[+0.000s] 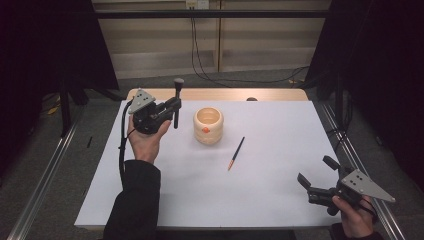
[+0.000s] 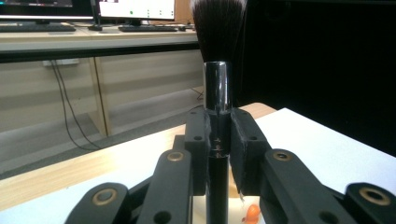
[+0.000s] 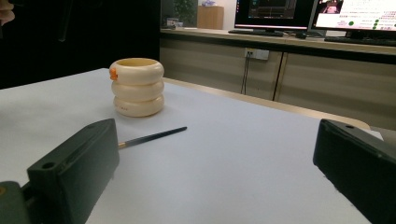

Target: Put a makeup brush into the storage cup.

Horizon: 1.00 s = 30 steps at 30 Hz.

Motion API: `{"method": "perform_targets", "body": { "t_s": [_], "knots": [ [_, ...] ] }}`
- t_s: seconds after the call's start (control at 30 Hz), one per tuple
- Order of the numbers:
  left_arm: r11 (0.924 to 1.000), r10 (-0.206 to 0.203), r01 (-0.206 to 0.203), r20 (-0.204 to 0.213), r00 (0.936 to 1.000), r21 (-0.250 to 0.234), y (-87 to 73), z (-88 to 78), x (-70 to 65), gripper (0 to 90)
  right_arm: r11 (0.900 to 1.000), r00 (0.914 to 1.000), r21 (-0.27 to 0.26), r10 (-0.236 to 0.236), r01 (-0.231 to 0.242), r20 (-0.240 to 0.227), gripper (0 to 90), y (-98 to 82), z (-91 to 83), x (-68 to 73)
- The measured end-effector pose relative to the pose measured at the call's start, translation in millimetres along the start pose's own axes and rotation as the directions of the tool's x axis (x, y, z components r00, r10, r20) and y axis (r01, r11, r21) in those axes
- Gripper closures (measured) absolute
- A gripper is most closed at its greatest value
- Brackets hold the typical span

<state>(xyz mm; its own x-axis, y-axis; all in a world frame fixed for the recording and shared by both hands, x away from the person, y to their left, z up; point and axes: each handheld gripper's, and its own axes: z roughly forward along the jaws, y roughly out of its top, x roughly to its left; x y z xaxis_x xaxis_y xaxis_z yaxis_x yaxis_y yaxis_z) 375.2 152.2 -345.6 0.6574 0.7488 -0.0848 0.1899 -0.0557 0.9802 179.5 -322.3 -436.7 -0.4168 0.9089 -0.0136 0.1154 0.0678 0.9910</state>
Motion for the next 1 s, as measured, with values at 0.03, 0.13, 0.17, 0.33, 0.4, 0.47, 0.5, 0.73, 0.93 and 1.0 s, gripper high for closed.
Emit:
{"method": "perform_targets", "body": {
  "t_s": [0.03,0.13,0.17,0.33,0.4,0.47,0.5,0.73,0.93,1.0],
  "knots": [
    [1.0,0.007,-0.007,0.007,1.0,0.001,0.4,1.3,-1.3,78.8,1.0,1.0,0.0,0.0,0.0,0.0,0.0,0.0,0.0,0.0],
    [0.9999,0.013,-0.013,0.021,0.9997,0.004,0.9,7.8,-6.5,78.8,1.0,1.0,-0.001,-0.001,0.001,0.0,0.0,0.0,-0.1,0.0],
    [0.9999,0.009,-0.009,0.023,0.9997,0.004,1.0,9.9,-7.9,78.8,1.0,1.0,-0.001,-0.001,0.001,0.0,0.0,0.0,-0.1,-0.1],
    [0.9998,0.016,-0.016,0.036,0.9992,0.012,2.7,19.2,-12.4,78.8,1.0,1.0,-0.001,-0.003,0.003,0.001,0.1,0.0,-0.1,-0.1],
    [0.9999,0.006,-0.006,0.045,0.999,0.016,2.2,23.4,-15.1,78.8,1.0,1.0,-0.005,-0.004,0.004,0.001,0.1,0.2,-0.5,-0.2],
    [0.9995,0.022,-0.023,0.047,0.9986,0.02,1.1,27.1,-17.5,78.8,1.0,1.0,-0.005,-0.004,0.004,0.002,0.1,0.1,-0.5,-0.3],
    [0.9999,0.005,-0.006,0.056,0.9984,0.014,-0.3,31.2,-20.1,78.8,1.0,1.0,-0.005,-0.004,0.004,0.002,0.1,0.1,-0.5,-0.3],
    [0.999,0.023,-0.026,0.07,0.9972,0.037,2.0,40.5,-22.5,78.8,1.0,1.0,-0.004,-0.002,0.002,0.0,0.1,0.1,-0.7,-0.1],
    [0.999,0.022,-0.025,0.087,0.996,0.037,-1.2,49.6,-25.4,78.8,1.0,1.0,-0.004,-0.005,0.005,0.0,0.2,0.1,-0.9,-0.2],
    [0.9992,0.018,-0.021,0.096,0.9952,0.033,-1.3,50.9,-24.6,78.8,1.0,1.0,-0.004,-0.003,0.003,-0.001,0.2,0.1,-0.9,0.0]
  ]
}}
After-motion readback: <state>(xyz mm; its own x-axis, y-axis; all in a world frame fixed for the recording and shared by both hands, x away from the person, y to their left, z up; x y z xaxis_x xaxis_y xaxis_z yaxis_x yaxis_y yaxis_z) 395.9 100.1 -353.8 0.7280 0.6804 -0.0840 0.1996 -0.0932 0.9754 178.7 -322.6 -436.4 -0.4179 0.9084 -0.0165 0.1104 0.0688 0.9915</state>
